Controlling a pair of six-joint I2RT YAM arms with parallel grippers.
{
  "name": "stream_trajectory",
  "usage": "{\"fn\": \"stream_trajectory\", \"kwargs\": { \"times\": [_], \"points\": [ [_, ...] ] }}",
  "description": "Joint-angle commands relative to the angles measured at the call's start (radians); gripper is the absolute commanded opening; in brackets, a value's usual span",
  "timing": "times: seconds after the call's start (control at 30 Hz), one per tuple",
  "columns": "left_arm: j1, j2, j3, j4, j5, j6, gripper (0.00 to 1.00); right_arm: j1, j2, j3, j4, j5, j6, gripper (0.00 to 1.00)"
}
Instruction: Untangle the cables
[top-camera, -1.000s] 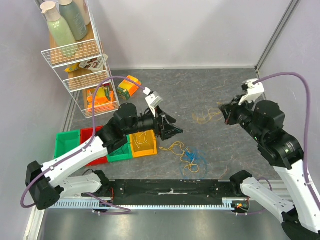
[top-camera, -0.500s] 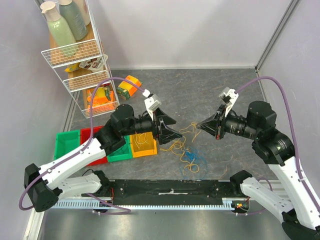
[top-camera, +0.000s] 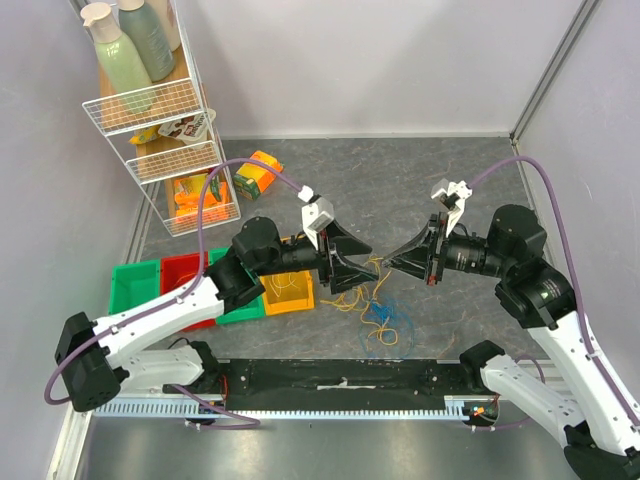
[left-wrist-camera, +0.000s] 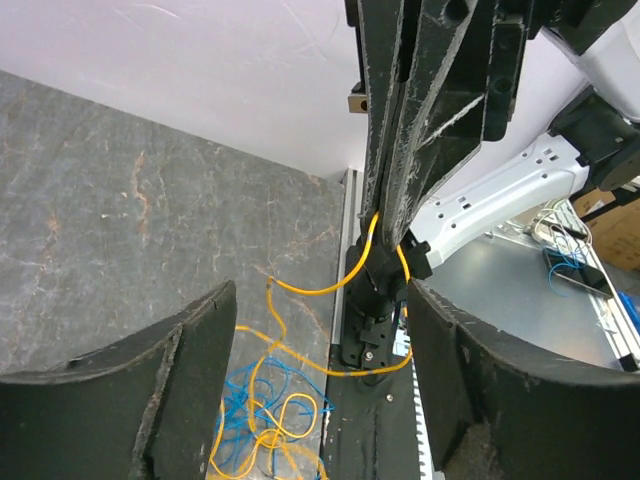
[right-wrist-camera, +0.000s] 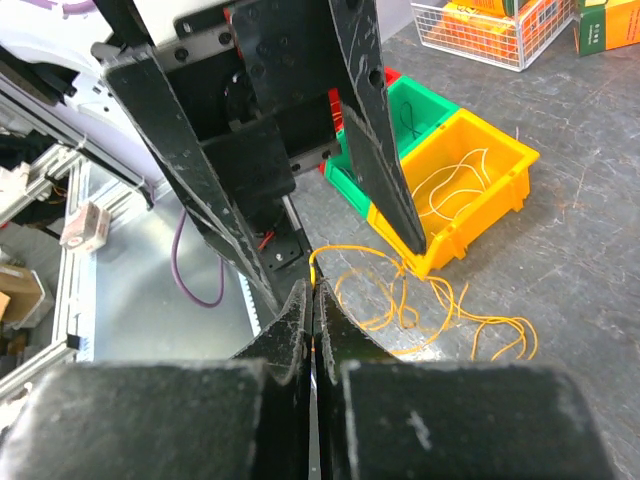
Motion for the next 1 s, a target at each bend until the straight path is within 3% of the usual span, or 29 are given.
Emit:
{"fn": "stream_trajectory", "kwargs": {
  "times": [0.0, 0.07, 0.23, 0.33, 0.63, 0.77, 0.9, 0.97],
  "points": [
    [-0.018, 0.02, 0.017, 0.026, -0.088, 0.06, 0.7, 0.002, -0.009, -0.007, 0.1, -0.033, 0.079, 0.0],
    [-0.02, -0.02, -0.03, 0.049, -0.114, 0.056, 0.71, 0.002, -0.008, 0.002, 0.094, -0.013, 0.082, 0.0],
    [-0.018, -0.225, -0.187, 0.067, -0.195, 0.054, 0.93, 0.002, 0.0, 0.011, 0.088, -0.004, 0.075, 0.0],
    [-0.017, -0.317, -0.265, 0.044, -0.211, 0.069, 0.97, 0.002, 0.008, 0.02, 0.088, -0.011, 0.07, 0.0],
    [-0.018, -0.327, -0.345, -0.06, -0.133, 0.197, 0.82, 0.002, 0.014, 0.057, 0.079, -0.06, 0.064, 0.0],
    [-0.02, -0.276, -0.353, -0.057, -0.105, 0.206, 0.64, 0.002, 0.011, 0.062, 0.068, -0.063, 0.064, 0.0],
    [-0.018, -0.317, -0.449, 0.087, -0.097, 0.154, 0.73, 0.002, 0.005, 0.066, 0.058, -0.065, 0.059, 0.0],
    [-0.018, -0.328, -0.475, 0.122, -0.091, 0.146, 0.73, 0.002, 0.006, 0.071, 0.053, -0.071, 0.058, 0.0]
  ]
}}
